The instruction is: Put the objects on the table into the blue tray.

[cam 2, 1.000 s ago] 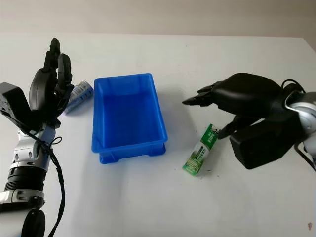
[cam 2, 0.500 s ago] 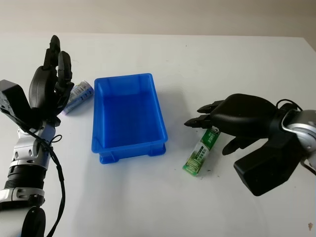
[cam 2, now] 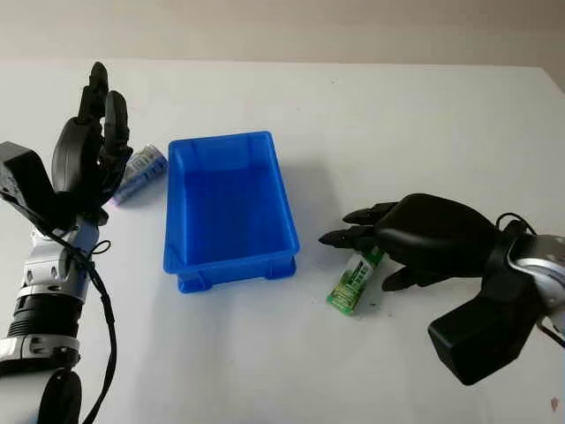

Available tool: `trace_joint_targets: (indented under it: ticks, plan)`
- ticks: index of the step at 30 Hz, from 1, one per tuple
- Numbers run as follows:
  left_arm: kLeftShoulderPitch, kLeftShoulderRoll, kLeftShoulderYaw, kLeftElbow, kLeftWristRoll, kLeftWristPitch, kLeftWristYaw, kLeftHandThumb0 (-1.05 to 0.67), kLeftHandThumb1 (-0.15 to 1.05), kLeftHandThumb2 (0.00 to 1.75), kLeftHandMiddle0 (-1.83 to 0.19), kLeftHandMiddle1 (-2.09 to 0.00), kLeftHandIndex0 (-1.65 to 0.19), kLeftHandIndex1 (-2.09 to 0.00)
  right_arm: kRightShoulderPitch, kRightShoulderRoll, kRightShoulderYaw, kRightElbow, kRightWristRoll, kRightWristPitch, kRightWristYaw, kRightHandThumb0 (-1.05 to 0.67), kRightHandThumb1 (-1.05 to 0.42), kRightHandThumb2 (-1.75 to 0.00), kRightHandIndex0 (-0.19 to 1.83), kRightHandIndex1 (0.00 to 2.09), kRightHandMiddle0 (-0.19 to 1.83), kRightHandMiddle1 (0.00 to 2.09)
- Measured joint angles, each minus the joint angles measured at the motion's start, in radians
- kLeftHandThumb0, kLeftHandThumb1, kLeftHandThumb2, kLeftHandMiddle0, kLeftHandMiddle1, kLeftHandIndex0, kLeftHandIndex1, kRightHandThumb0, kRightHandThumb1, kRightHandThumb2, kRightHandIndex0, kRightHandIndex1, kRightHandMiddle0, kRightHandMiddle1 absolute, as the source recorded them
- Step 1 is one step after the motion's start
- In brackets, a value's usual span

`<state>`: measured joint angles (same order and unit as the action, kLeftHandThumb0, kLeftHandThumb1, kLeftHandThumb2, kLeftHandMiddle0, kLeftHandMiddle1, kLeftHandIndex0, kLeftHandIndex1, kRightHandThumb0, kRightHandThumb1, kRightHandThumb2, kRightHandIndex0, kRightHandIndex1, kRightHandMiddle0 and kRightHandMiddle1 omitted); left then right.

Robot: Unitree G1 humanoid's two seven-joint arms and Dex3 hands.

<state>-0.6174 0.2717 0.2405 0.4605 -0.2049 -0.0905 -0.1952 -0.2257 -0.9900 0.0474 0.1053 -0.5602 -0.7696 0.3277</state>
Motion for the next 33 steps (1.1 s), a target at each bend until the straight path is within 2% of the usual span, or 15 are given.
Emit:
trace_joint_targets:
  ticks: [2,4,5,7,10,12,14,19,21,28,32,33]
  plan:
    - [0.000,0.000,0.000,0.000,0.000,0.000,0.001,-0.70,1.05,0.63,0.19,0.00,0.19,0.00,0.005,0.014,0.000,0.052,-0.064,-0.051,-0.105,-0.20,-1.00,-0.06,0.11,0.98,0.02,1.19]
    - [0.000,0.000,0.000,0.000,0.000,0.000,0.005,-0.70,1.05,0.63,0.19,0.00,0.19,0.00,0.008,0.022,0.003,0.096,-0.124,-0.080,-0.192,-0.19,-1.02,-0.06,0.05,1.14,0.00,1.26]
    - [0.000,0.000,0.000,-0.001,0.000,0.000,0.006,-0.70,1.05,0.63,0.19,0.00,0.19,0.00,0.008,0.026,0.007,0.115,-0.156,-0.089,-0.235,-0.20,-1.04,-0.07,-0.02,1.33,0.00,1.35]
    - [0.000,0.000,0.000,-0.001,0.000,0.000,0.006,-0.70,1.05,0.62,0.19,0.00,0.19,0.00,0.008,0.033,0.018,0.141,-0.199,-0.098,-0.294,-0.21,-1.04,-0.10,-0.07,1.50,-0.03,1.49]
    - [0.000,0.000,0.000,-0.004,0.000,0.000,0.005,-0.70,1.05,0.62,0.19,0.00,0.19,0.00,0.001,0.037,0.039,0.187,-0.260,-0.123,-0.396,-0.26,-1.05,-0.14,-0.05,1.80,-0.07,1.81]
    - [0.000,0.000,0.000,-0.006,0.000,0.000,0.004,-0.70,1.05,0.62,0.19,0.00,0.19,0.00,-0.018,0.037,0.057,0.217,-0.316,-0.143,-0.480,-0.32,-1.05,-0.16,0.03,2.01,-0.02,1.99]
    - [0.001,0.000,0.001,-0.013,-0.001,0.001,0.004,-0.69,1.05,0.62,0.19,0.00,0.19,0.00,-0.040,0.037,0.075,0.238,-0.369,-0.153,-0.558,-0.36,-1.05,-0.21,0.21,2.08,0.09,2.07]
    - [0.002,0.000,0.001,-0.019,-0.001,0.003,0.004,-0.70,1.05,0.61,0.19,0.00,0.19,0.00,-0.091,0.037,0.123,0.287,-0.459,-0.162,-0.710,-0.39,-1.05,-0.30,0.58,2.09,0.35,2.09]
    - [0.002,0.000,0.001,-0.019,-0.001,0.003,0.004,-0.70,1.05,0.61,0.19,0.00,0.19,0.00,-0.107,0.034,0.141,0.298,-0.479,-0.161,-0.742,-0.39,-1.05,-0.33,0.66,2.09,0.41,2.09]
    - [0.002,0.000,0.001,-0.018,-0.001,0.003,0.001,-0.70,1.05,0.61,0.19,0.00,0.19,0.00,-0.152,0.050,0.178,0.339,-0.482,-0.127,-0.794,-0.35,-1.05,-0.26,0.57,2.09,0.31,2.09]
    - [0.002,-0.001,-0.001,-0.016,0.000,0.001,0.001,-0.70,1.05,0.61,0.19,0.00,0.19,0.00,-0.252,0.080,0.180,0.383,-0.420,-0.101,-0.765,-0.38,-1.05,-0.29,0.56,2.09,0.32,2.09]
    - [0.002,0.000,-0.001,-0.015,0.000,0.000,0.001,-0.70,1.05,0.61,0.19,0.00,0.19,0.00,-0.281,0.082,0.180,0.393,-0.414,-0.090,-0.759,-0.38,-1.05,-0.22,0.58,2.09,0.37,2.09]
